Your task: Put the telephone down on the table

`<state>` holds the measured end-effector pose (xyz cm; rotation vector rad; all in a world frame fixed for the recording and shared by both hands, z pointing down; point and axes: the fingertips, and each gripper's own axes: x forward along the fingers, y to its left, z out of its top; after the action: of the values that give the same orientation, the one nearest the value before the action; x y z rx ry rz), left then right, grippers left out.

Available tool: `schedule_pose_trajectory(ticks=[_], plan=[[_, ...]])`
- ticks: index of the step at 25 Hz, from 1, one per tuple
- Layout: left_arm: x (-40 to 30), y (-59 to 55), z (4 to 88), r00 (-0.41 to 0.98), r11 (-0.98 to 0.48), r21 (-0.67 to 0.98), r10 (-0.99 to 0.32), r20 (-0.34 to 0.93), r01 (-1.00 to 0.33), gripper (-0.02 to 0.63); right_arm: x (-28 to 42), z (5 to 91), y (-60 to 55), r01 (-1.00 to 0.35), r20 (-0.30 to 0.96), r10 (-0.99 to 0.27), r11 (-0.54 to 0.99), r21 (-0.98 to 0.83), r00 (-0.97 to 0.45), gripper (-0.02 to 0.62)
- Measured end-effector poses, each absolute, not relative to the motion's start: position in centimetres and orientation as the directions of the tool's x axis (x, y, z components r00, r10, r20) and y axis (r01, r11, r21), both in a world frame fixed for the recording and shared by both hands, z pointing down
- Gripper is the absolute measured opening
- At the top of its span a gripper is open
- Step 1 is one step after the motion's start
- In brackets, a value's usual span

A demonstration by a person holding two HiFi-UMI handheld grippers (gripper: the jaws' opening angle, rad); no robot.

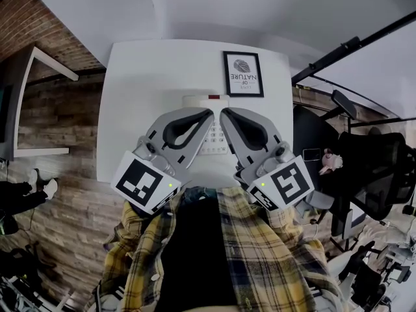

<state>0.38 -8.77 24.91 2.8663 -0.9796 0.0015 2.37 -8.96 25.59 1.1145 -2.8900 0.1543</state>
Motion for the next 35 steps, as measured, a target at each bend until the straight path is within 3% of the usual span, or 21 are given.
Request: schedule_pose_trajectory(ticks=[35], plan=[[0.87,-8.66,25.23,0.813,-0.805,0.123,-0.582,0.024,-0.58,0.015,2.73,26.13,-9.0,-0.674,0.096,-0.668,0.734,-0.08,-0.738,0.025]])
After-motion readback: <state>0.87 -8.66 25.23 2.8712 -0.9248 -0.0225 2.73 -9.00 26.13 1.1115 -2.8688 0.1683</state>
